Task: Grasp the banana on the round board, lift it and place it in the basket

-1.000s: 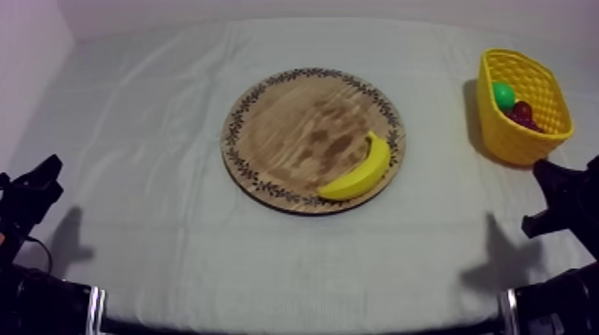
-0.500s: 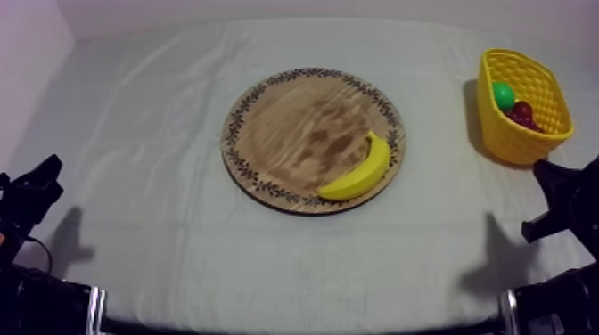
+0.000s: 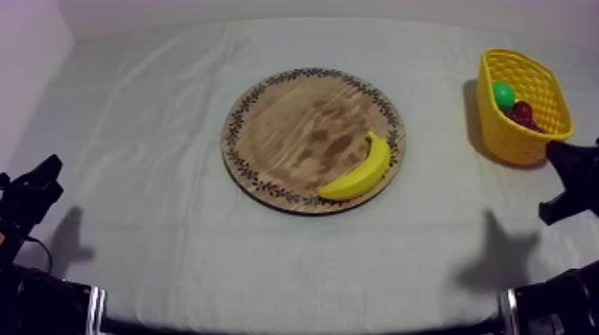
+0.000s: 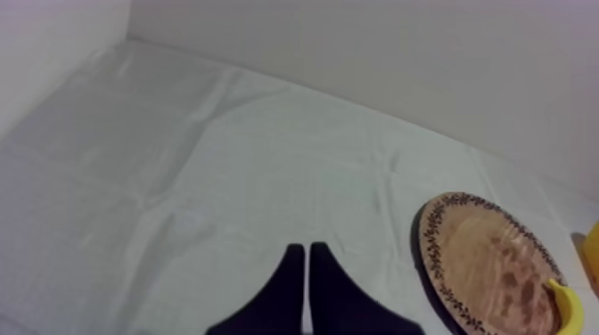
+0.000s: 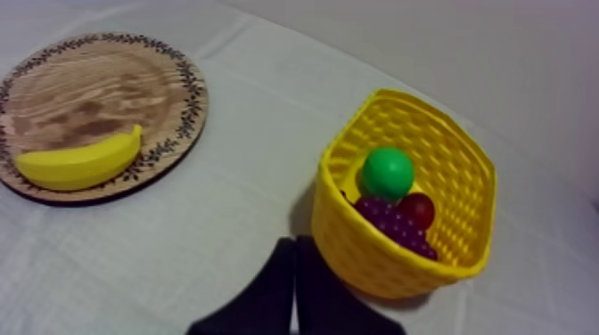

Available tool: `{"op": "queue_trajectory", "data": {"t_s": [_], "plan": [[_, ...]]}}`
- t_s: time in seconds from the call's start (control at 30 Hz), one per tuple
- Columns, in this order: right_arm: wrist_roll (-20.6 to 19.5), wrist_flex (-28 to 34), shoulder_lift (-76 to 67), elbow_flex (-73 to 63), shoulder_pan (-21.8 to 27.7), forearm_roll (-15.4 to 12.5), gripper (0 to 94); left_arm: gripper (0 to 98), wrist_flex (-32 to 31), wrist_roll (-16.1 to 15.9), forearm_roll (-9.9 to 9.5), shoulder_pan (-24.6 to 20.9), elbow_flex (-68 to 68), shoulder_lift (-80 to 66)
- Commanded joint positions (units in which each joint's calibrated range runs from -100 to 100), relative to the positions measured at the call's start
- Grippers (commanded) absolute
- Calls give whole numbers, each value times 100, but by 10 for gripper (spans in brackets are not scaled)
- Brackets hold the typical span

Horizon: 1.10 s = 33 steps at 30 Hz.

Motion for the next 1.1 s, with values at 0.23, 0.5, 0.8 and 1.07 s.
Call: {"op": "queue_trajectory", "data": {"t_s": [0.23, 0.5, 0.8, 1.07], "plan": [[623, 940, 1746, -2703, -386, -667, 2, 1, 0, 2, 2, 2, 0, 0], [1486, 1778, 3194, -4129, -311, -1415, 2, 1, 0, 2, 2, 2, 0, 0], [2342, 2017, 4494, -4473, -792, -1372, 2, 1, 0, 2, 2, 2, 0, 0], [2936, 1646, 5028, -3846, -1302, -1153, 2, 1, 0, 2, 2, 2, 0, 0]]}}
